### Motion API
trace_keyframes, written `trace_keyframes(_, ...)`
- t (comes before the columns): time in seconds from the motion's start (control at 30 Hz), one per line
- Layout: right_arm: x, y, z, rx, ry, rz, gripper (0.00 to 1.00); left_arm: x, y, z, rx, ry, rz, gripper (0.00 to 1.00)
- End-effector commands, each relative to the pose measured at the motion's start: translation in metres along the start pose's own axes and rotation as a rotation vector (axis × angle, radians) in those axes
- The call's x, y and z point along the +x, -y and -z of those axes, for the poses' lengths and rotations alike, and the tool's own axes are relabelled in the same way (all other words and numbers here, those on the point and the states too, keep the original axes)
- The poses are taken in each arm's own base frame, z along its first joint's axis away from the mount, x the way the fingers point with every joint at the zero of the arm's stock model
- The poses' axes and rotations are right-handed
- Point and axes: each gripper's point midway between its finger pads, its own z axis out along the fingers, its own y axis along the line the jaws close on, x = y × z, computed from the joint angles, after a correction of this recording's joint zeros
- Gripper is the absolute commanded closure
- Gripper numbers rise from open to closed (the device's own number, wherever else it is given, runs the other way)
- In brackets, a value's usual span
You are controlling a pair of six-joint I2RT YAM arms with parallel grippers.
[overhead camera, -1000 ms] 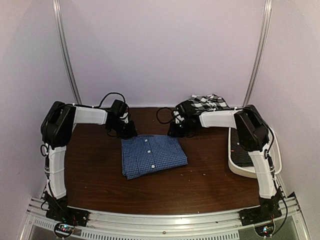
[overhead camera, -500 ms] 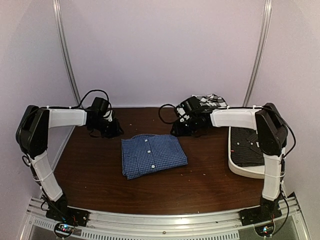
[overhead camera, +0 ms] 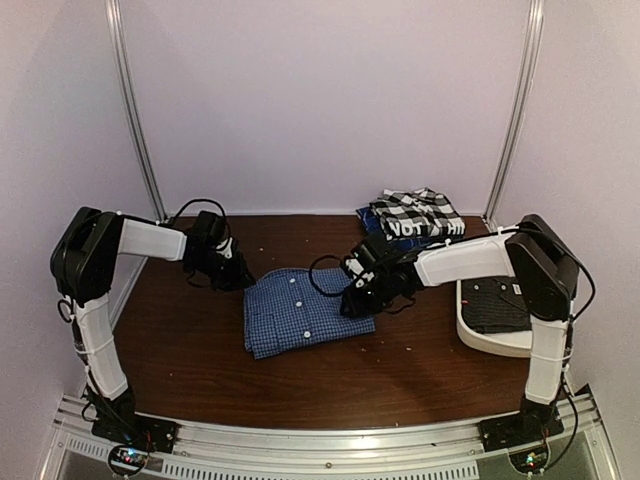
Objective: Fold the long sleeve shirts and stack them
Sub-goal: Smooth out the square-folded shirt at the center of the board.
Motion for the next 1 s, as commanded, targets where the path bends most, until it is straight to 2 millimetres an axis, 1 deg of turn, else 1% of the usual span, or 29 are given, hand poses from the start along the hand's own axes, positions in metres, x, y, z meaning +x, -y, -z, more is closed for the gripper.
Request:
trace_keyframes(0.0, 0.01, 0.004, 0.014, 0.025, 0.025, -0.011, 0.64, -0.002, -0.013, -0.011, -0.011, 0.0, 0.033, 0.78)
trace_keyframes(0.1, 0.023, 0.006, 0.017, 0.026, 0.017, -0.019, 0.64, 0.0, -0.019, -0.012, -0.024, -0.008, 0.033, 0.78)
trace_keyframes(0.17, 0.029, 0.007, 0.02, 0.026, 0.014, -0.025, 0.64, -0.002, -0.019, -0.008, -0.037, -0.005, 0.026, 0.78)
trace_keyframes(0.27, 0.037, 0.007, 0.022, 0.022, 0.013, -0.03, 0.64, -0.001, -0.017, 0.001, -0.022, -0.008, 0.017, 0.76)
trace_keyframes(0.33, 0.041, 0.007, 0.023, 0.02, 0.011, -0.032, 0.64, 0.0, -0.018, 0.011, -0.019, -0.005, 0.014, 0.75)
trace_keyframes(0.4, 0.046, 0.008, 0.022, 0.017, 0.008, -0.041, 0.64, 0.004, -0.017, 0.021, -0.022, -0.003, 0.003, 0.73)
trace_keyframes(0.43, 0.048, 0.008, 0.022, 0.012, 0.006, -0.045, 0.64, 0.01, -0.02, 0.025, -0.029, -0.01, 0.004, 0.71)
trace_keyframes(0.47, 0.049, 0.007, 0.022, 0.008, 0.009, -0.049, 0.64, 0.012, -0.018, 0.03, -0.025, -0.006, -0.001, 0.69)
trace_keyframes(0.63, 0.051, 0.007, 0.024, 0.002, 0.016, -0.055, 0.64, 0.047, -0.023, 0.048, -0.008, -0.046, 0.015, 0.58)
trace_keyframes(0.77, 0.048, 0.004, 0.028, -0.007, 0.027, -0.055, 0.64, 0.078, -0.028, 0.056, 0.022, -0.083, 0.039, 0.52)
trace_keyframes(0.83, 0.045, 0.002, 0.03, -0.01, 0.035, -0.055, 0.58, 0.092, -0.024, 0.06, 0.053, -0.096, 0.045, 0.49)
trace_keyframes(0.9, 0.04, -0.001, 0.033, -0.019, 0.045, -0.054, 0.48, 0.104, -0.023, 0.061, 0.067, -0.108, 0.043, 0.44)
trace_keyframes(0.97, 0.035, -0.004, 0.034, -0.029, 0.055, -0.052, 0.41, 0.119, -0.021, 0.06, 0.087, -0.132, 0.04, 0.42)
